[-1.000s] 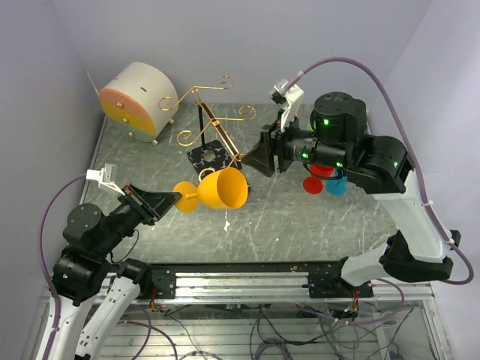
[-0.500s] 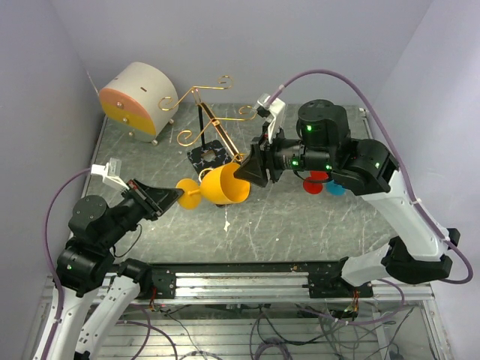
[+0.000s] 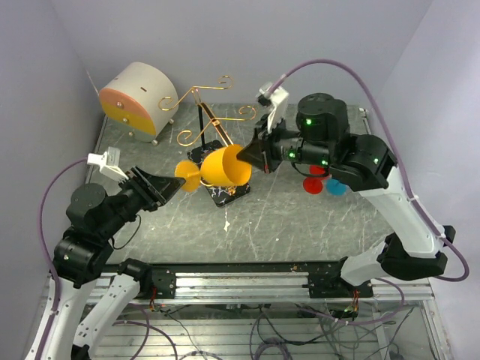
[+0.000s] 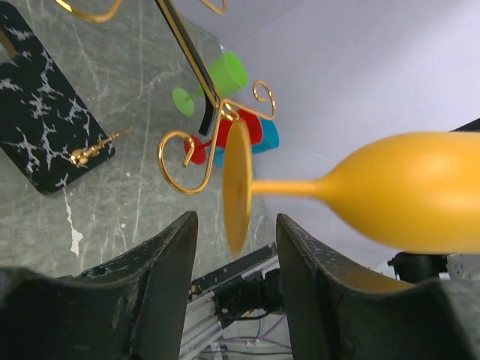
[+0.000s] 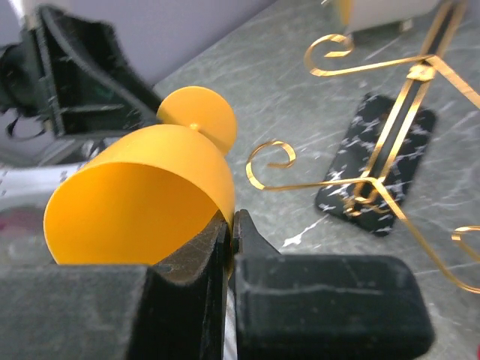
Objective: Take the wine glass off the wine glass rack
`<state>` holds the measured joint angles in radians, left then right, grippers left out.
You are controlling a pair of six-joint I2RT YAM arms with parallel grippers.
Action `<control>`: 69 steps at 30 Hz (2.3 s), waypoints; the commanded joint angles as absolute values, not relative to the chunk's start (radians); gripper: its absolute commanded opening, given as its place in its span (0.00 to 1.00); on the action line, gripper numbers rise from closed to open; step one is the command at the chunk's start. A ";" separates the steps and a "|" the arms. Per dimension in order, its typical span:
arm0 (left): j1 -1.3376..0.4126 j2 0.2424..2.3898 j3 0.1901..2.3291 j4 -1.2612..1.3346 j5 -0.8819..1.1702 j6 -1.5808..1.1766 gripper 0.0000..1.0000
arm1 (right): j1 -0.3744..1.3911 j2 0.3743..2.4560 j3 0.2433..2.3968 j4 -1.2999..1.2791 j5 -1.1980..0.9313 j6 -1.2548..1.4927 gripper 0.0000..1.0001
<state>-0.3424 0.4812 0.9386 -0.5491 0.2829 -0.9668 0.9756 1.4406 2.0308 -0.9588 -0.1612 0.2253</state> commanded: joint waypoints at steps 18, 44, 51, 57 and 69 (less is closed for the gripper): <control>-0.345 0.337 0.976 -0.744 -0.264 -0.550 0.53 | 0.184 1.726 2.356 -0.898 0.238 0.290 0.00; -0.345 0.281 0.838 -0.751 -0.370 -0.564 0.51 | -0.199 1.942 1.970 -0.955 0.130 0.344 0.00; -0.345 0.272 0.837 -0.758 -0.383 -0.572 0.51 | -0.198 1.913 1.861 -0.924 0.136 0.344 0.00; -0.345 0.281 0.837 -0.760 -0.382 -0.575 0.51 | -0.198 1.916 1.829 -0.908 0.105 0.339 0.00; -0.345 0.289 0.839 -0.767 -0.389 -0.584 0.52 | -0.192 1.801 1.884 -0.892 0.071 0.356 0.56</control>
<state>-0.3424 0.2798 0.8417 -0.7616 -0.3580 -0.5758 -0.1902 1.9030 1.8393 -0.9192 0.0822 0.3435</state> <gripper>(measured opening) 0.520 0.553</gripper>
